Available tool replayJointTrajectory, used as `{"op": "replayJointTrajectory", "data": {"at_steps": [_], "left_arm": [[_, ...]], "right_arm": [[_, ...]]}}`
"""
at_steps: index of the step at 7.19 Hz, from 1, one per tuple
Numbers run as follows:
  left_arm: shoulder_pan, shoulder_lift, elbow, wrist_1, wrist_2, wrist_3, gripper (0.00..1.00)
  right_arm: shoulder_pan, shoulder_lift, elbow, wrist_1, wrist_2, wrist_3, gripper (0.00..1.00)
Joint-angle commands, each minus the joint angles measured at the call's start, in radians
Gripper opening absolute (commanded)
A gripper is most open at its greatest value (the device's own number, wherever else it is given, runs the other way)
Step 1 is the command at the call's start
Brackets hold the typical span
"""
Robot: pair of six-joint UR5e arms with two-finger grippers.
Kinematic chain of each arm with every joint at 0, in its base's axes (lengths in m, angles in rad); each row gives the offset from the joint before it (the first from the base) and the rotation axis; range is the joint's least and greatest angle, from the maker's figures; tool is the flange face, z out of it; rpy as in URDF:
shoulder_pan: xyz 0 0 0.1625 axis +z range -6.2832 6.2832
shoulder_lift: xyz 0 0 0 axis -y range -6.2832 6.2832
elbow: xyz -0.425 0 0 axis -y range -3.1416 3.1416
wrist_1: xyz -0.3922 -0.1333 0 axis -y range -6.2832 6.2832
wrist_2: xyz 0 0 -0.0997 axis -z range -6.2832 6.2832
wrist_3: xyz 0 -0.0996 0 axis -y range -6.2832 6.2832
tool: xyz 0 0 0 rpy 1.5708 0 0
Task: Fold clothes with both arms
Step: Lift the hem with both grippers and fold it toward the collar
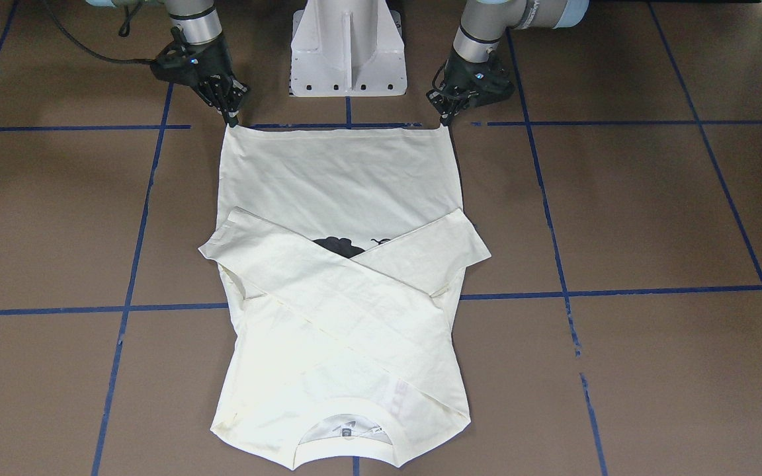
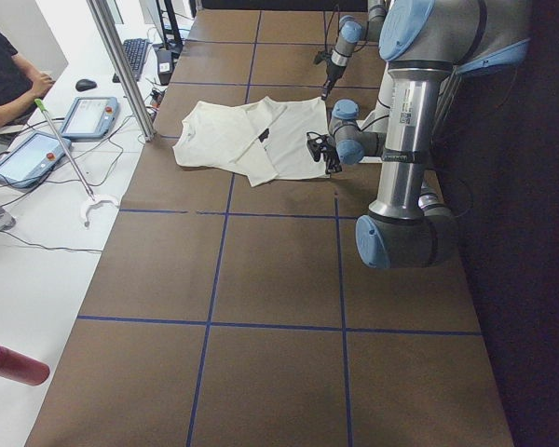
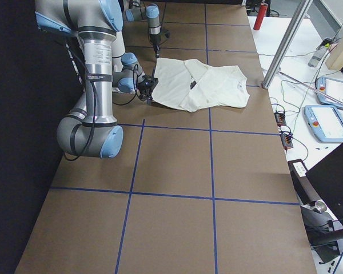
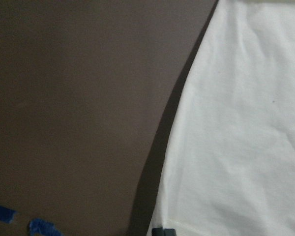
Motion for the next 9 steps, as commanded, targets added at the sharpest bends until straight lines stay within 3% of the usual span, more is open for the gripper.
{"op": "replayJointTrajectory", "data": {"at_steps": [1, 3, 5, 6, 7, 8, 9], "left_arm": [[0.067, 0.043, -0.163, 0.169, -0.003, -0.007, 0.00], [0.067, 0.091, -0.220, 0.188, -0.035, -0.020, 0.00], [-0.006, 0.006, -0.170, 0.185, -0.028, 0.029, 0.00], [-0.126, -0.071, -0.124, 0.191, -0.035, 0.158, 0.00], [-0.185, -0.116, -0.013, 0.187, -0.037, 0.223, 0.00], [-0.309, -0.227, 0.105, 0.175, -0.041, 0.235, 0.00], [-0.381, -0.309, 0.224, 0.167, -0.064, 0.276, 0.00]], "right_arm": [[-0.063, -0.071, 0.102, 0.001, 0.013, 0.007, 0.00], [-0.076, -0.089, 0.162, -0.001, 0.011, 0.010, 0.00], [0.048, -0.063, 0.136, -0.001, 0.017, -0.013, 0.00], [0.153, 0.043, 0.042, -0.001, 0.046, -0.088, 0.00], [0.271, 0.135, -0.056, -0.002, 0.141, -0.161, 0.00], [0.398, 0.215, -0.155, -0.002, 0.256, -0.217, 0.00], [0.486, 0.304, -0.253, -0.001, 0.308, -0.292, 0.00]]}}
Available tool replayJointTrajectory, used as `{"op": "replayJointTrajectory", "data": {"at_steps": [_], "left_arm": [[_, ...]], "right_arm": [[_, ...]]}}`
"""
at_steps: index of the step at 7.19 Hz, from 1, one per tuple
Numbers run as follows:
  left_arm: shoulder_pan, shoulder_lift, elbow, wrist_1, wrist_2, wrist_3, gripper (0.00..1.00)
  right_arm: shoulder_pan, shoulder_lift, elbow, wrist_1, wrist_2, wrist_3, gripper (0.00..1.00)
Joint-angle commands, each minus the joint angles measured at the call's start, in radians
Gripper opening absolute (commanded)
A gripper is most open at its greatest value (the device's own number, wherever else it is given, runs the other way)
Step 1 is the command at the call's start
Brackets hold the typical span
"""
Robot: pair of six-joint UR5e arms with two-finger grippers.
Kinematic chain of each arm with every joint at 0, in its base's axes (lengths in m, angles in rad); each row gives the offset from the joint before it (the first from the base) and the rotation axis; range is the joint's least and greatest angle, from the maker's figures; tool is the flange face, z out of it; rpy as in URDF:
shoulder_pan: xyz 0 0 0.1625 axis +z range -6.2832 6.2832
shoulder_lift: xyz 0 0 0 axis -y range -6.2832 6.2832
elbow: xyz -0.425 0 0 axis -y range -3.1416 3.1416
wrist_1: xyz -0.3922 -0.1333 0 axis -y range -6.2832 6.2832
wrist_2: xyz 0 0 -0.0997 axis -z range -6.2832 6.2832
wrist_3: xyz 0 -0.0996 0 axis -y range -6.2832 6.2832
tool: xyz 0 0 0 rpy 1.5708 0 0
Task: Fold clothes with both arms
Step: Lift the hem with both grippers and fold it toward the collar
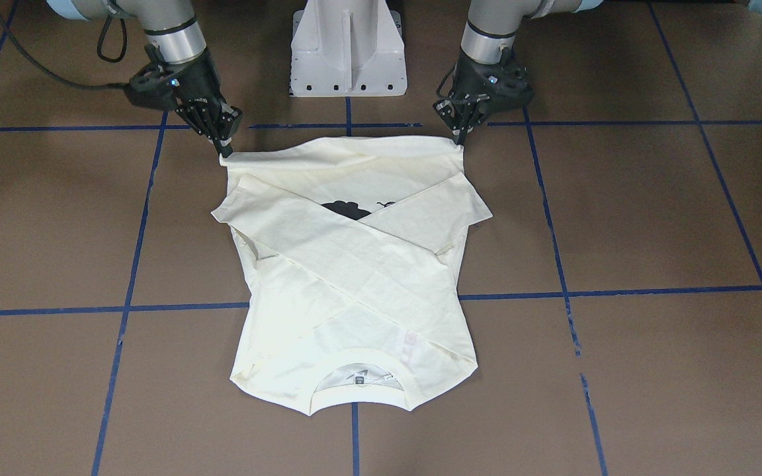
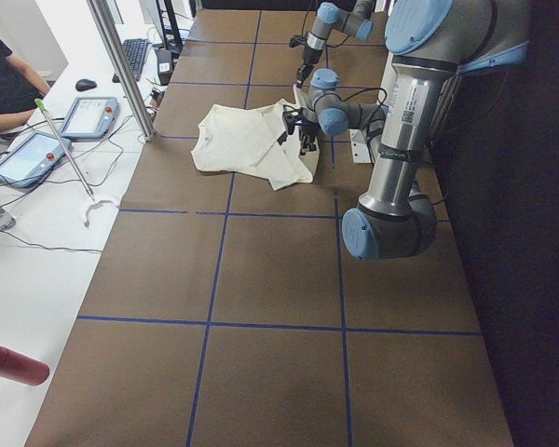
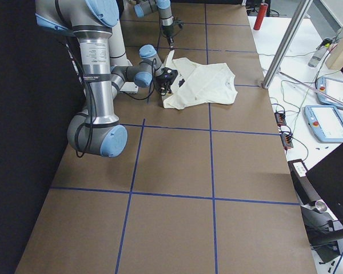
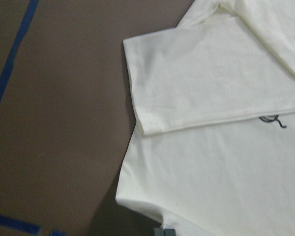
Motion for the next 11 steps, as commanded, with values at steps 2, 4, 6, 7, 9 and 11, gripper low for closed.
{"op": "replayJointTrajectory", "data": {"at_steps": [2, 4, 6, 7, 9, 11], "left_arm": [[-0.233, -0.138, 0.317, -0.184, -0.024, 0.133, 0.00], [-0.287, -0.139, 0.482, -0.356, -0.021, 0.199, 0.00], [-0.302, -0.142, 0.592, -0.470, -0.016, 0.198, 0.00], [-0.301, -0.161, 0.600, -0.470, -0.015, 0.193, 0.00], [-0.302, -0.170, 0.663, -0.505, -0.013, 0.196, 0.00], [-0.302, -0.170, 0.676, -0.516, -0.013, 0.198, 0.00]], "right_arm": [[0.215, 0.273, -0.367, 0.009, 0.093, -0.122, 0.00], [0.282, 0.324, -0.507, 0.013, 0.110, -0.207, 0.00], [0.305, 0.472, -0.708, 0.055, 0.124, -0.212, 0.00], [0.307, 0.490, -0.735, 0.059, 0.124, -0.215, 0.00], [0.322, 0.555, -0.825, 0.102, 0.125, -0.215, 0.00], [0.364, 0.586, -0.864, 0.104, 0.137, -0.263, 0.00]]}}
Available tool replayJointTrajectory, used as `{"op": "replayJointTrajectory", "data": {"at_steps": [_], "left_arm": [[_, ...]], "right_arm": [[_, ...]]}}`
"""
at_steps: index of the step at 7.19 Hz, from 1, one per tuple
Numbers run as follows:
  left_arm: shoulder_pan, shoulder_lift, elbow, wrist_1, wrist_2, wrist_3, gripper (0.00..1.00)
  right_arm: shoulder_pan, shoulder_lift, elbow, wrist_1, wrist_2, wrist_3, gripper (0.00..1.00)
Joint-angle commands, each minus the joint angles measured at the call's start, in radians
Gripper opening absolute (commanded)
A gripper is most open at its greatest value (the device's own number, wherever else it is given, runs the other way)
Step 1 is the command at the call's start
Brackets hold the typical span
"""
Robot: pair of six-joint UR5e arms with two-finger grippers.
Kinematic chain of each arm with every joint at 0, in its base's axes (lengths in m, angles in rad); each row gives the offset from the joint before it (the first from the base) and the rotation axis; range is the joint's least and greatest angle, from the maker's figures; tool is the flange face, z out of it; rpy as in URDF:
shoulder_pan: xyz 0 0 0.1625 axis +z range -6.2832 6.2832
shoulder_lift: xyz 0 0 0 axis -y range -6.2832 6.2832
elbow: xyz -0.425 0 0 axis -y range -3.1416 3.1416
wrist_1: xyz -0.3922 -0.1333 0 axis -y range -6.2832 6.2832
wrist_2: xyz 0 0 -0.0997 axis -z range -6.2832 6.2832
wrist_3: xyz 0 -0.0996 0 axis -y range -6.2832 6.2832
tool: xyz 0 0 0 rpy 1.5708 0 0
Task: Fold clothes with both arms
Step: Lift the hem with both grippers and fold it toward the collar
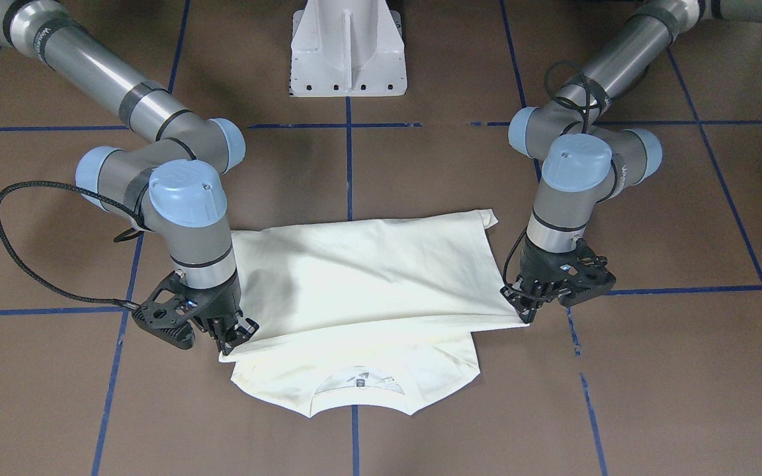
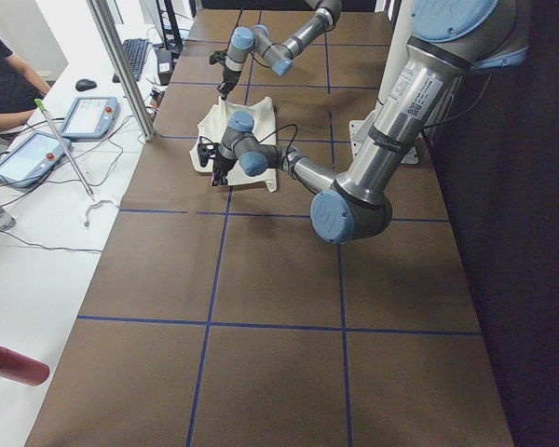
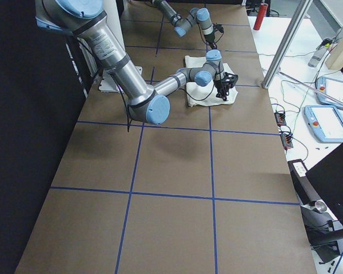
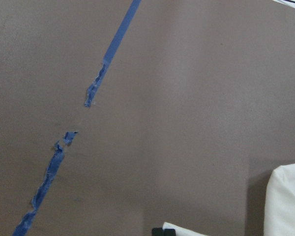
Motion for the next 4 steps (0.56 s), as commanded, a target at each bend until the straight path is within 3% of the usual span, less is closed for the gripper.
{"op": "replayJointTrajectory", "data": {"at_steps": [1, 4], "left_arm": [[0.000, -0.001, 0.011, -0.007, 0.000, 0.002, 0.00], [0.000, -0.002, 0.014, -0.006, 0.000, 0.003, 0.00]], "right_arm": [[0.033, 0.020, -0.051, 0.004, 0.026, -0.062, 0.00], [0.022, 0.028, -0.110, 0.078, 0.025, -0.064, 0.00]]}}
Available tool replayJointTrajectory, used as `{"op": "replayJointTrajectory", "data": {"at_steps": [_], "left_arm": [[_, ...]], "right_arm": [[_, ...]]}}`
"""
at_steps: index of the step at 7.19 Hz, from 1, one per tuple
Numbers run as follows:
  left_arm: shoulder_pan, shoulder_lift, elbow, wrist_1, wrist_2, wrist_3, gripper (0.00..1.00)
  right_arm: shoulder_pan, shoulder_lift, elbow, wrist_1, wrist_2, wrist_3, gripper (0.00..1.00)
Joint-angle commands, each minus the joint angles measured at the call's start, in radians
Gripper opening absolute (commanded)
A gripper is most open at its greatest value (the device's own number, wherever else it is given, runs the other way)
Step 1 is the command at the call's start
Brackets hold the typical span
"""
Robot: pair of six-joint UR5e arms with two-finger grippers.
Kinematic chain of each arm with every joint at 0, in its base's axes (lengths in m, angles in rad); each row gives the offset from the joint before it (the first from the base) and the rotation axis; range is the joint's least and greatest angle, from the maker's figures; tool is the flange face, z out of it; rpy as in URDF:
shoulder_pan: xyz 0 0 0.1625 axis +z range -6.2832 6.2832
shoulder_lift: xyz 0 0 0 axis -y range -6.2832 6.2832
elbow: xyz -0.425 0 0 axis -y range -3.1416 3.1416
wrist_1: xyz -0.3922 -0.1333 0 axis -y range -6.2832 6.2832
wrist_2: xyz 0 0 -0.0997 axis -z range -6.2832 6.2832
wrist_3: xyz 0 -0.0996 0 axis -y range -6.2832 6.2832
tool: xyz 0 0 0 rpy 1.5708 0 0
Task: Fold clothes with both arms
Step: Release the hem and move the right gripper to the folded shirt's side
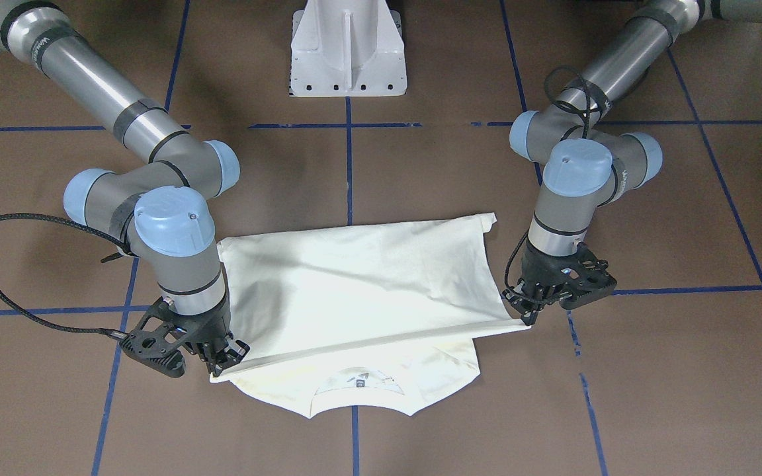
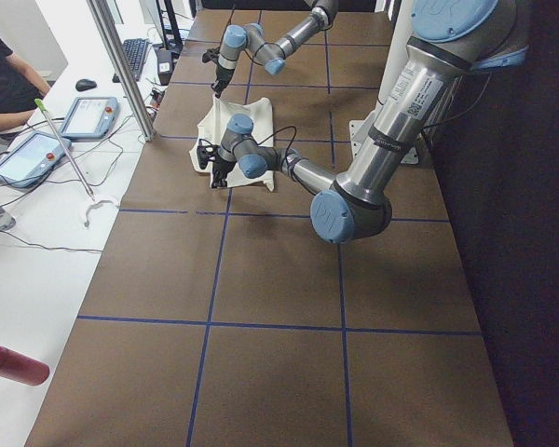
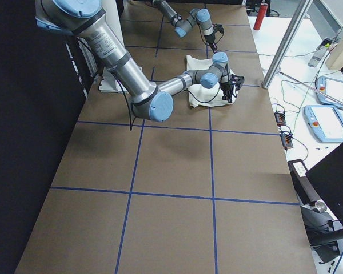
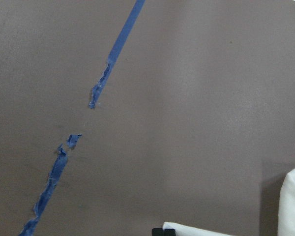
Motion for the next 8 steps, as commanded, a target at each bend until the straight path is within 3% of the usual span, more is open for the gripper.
{"op": "replayJointTrajectory", "data": {"at_steps": [1, 2, 3, 6, 8], "left_arm": [[0.000, -0.001, 0.002, 0.000, 0.014, 0.000, 0.12], [0.000, -0.002, 0.001, -0.003, 0.030, -0.002, 0.26], [0.000, -0.019, -0.001, 0.000, 0.031, -0.003, 0.32], [-0.032, -0.016, -0.001, -0.035, 0.032, 0.006, 0.33], [-0.046, -0.017, -0.007, -0.042, 0.031, 0.007, 0.32]], "right_arm": [[-0.003, 0.001, -0.013, 0.018, -0.003, -0.003, 0.00], [-0.021, 0.001, -0.013, 0.020, -0.010, -0.003, 0.25], [-0.022, 0.002, -0.008, 0.020, -0.010, -0.001, 0.29], [-0.016, -0.019, 0.063, 0.078, 0.003, 0.012, 0.44], [-0.035, -0.167, 0.268, 0.075, 0.077, 0.055, 0.57]]}}
